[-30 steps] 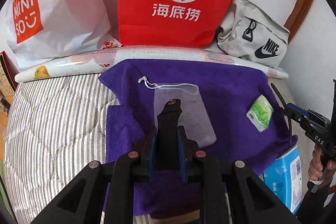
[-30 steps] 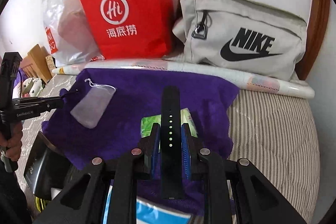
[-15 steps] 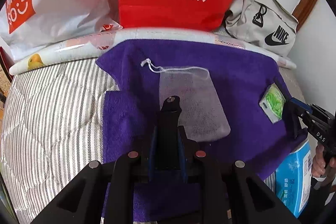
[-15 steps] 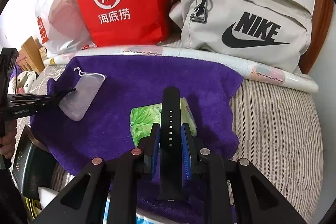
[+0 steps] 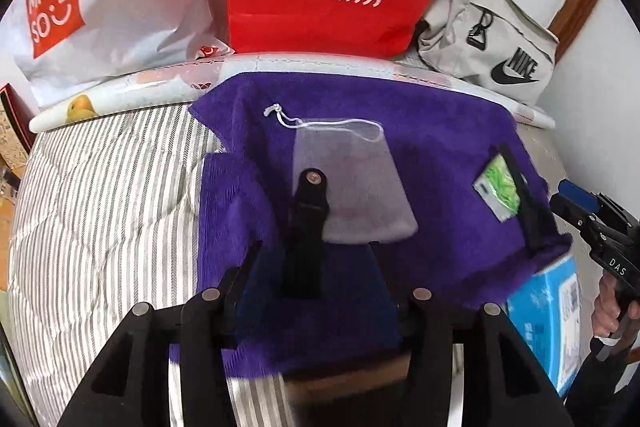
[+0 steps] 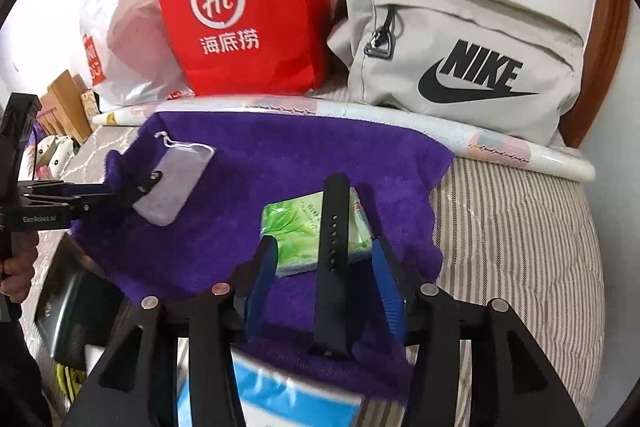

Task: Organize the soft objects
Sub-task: 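Withdraw both tools from the towel back toward the pile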

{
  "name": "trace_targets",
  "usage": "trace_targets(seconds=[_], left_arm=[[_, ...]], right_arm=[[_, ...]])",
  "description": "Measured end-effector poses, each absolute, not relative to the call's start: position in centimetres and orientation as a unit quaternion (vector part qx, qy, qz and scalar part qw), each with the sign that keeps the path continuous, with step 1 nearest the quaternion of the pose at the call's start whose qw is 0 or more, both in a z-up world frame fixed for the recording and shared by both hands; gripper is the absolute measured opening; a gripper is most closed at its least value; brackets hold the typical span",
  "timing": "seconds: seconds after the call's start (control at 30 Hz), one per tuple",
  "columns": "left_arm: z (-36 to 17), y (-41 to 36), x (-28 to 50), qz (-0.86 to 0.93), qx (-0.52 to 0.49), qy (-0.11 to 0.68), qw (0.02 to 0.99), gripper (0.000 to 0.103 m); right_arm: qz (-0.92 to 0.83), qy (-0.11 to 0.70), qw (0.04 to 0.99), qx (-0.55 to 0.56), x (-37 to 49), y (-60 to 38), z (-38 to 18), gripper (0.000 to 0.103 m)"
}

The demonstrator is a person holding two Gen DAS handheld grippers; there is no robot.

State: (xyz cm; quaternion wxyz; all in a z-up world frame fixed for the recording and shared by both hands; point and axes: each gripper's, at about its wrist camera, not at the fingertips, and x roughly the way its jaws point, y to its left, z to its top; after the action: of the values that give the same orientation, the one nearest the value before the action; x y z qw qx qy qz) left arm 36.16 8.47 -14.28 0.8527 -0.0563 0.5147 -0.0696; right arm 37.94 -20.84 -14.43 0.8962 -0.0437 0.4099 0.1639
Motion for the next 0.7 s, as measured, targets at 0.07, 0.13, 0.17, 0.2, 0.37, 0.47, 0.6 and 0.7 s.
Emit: trace_targets(seconds=[0.07,0.13,0.17,0.2,0.37,0.47,0.6,0.7], left_arm=[[-13.5,8.3,35.2,-0.068,-0.051,0.510,0.856,0.047],[-12.5,8.2,34.0,-0.064,-0.046,0.505,0.860,0.047],[-12.1,8.3,33.5,-0.062,-0.045,0.501,0.862,0.047],[-11.5,8.3,32.7,-0.059,-0.045,0.496,0.865,0.047],[-9.0,8.5,29.3,-0.056,-0.050,0.476,0.876,0.047],[-7.6,8.2,26.4,-0.047,-0.043,0.452,0.890,0.047],[-7.1,7.9,23.0,-0.043,-0.043,0.436,0.898,0.047],[-7.5,7.7,21.0,-0.056,-0.050,0.441,0.894,0.047]], right_arm=[[0.163,0.411,0.896,-0.040,37.0,-21.0,-13.8,0.055],[0.166,0.407,0.897,-0.039,35.9,-21.1,-13.2,0.057],[0.164,0.404,0.899,-0.042,35.2,-21.0,-12.8,0.057],[0.158,0.398,0.902,-0.046,34.4,-21.0,-12.4,0.057],[0.159,0.367,0.915,-0.054,30.1,-20.9,-10.4,0.070],[0.163,0.363,0.916,-0.052,27.7,-20.9,-9.8,0.070],[0.182,0.371,0.910,-0.031,24.5,-21.2,-9.4,0.070],[0.190,0.376,0.906,-0.029,22.2,-21.4,-9.5,0.071]])
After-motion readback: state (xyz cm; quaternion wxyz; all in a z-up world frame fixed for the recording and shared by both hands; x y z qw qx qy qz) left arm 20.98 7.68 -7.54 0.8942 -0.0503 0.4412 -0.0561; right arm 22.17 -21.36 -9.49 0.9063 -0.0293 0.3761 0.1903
